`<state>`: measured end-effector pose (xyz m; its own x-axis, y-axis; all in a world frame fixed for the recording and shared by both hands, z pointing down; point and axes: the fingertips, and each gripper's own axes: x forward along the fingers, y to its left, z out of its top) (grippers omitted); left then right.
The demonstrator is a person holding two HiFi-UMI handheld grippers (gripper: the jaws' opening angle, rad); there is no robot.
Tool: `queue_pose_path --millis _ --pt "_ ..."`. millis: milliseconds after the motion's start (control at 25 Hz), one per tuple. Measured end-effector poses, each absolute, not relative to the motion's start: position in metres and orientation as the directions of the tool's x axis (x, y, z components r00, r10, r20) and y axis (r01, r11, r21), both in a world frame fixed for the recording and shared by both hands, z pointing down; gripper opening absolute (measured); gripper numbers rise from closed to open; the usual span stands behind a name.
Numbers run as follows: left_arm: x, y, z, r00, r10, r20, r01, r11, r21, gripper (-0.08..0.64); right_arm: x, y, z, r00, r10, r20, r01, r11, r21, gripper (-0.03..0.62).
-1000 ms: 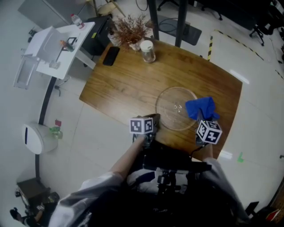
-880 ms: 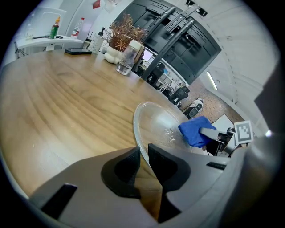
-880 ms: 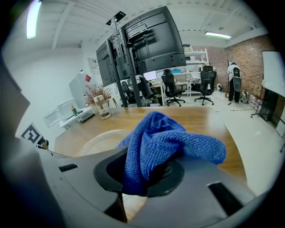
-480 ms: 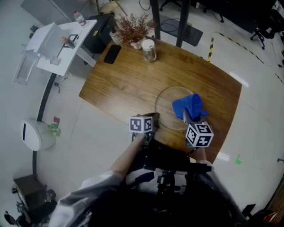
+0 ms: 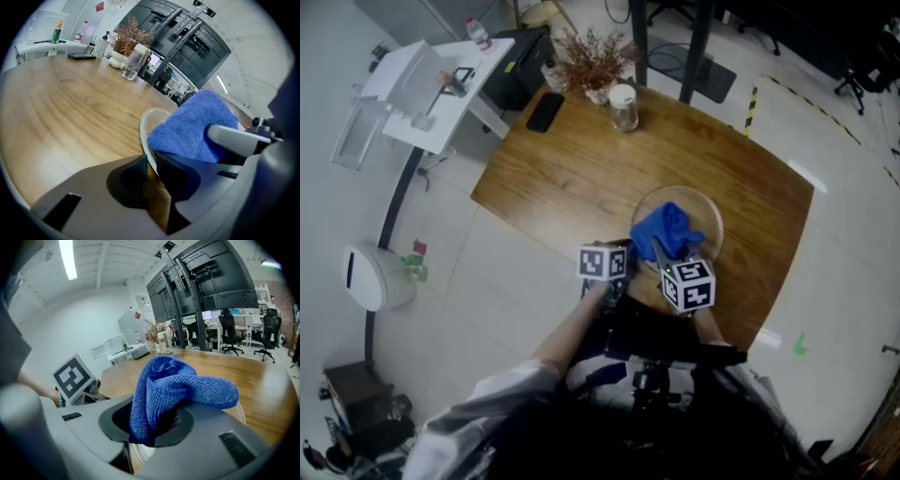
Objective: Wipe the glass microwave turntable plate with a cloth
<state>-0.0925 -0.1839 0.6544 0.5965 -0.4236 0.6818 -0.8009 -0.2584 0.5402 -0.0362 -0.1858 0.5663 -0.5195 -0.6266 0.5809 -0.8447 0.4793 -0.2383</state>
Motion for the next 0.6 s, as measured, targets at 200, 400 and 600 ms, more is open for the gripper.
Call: queue_pose_path --millis 200,400,600 --pt "-0.093 -0.184 0.655 0.596 -0.426 0.681 -0.801 -0.263 0.538 0.064 -0.004 -0.184 0.581 -0.444 -0.642 0.625 -0.886 0.419 -0.199 0.069" --pt "-0.094 -0.184 0.656 0.597 -0.422 0.682 -0.801 -0.26 0.54 0.064 0.043 -0.181 0.589 -0.351 -0.678 0.646 -0.934 0.306 -0.186 0.069" --pt "-0.095 -0.184 0.656 0.596 -0.423 0.682 -0.801 -0.259 0.539 0.064 0.096 -0.18 0.59 -0.232 -0.716 0.658 -0.972 0.188 -0.138 0.069"
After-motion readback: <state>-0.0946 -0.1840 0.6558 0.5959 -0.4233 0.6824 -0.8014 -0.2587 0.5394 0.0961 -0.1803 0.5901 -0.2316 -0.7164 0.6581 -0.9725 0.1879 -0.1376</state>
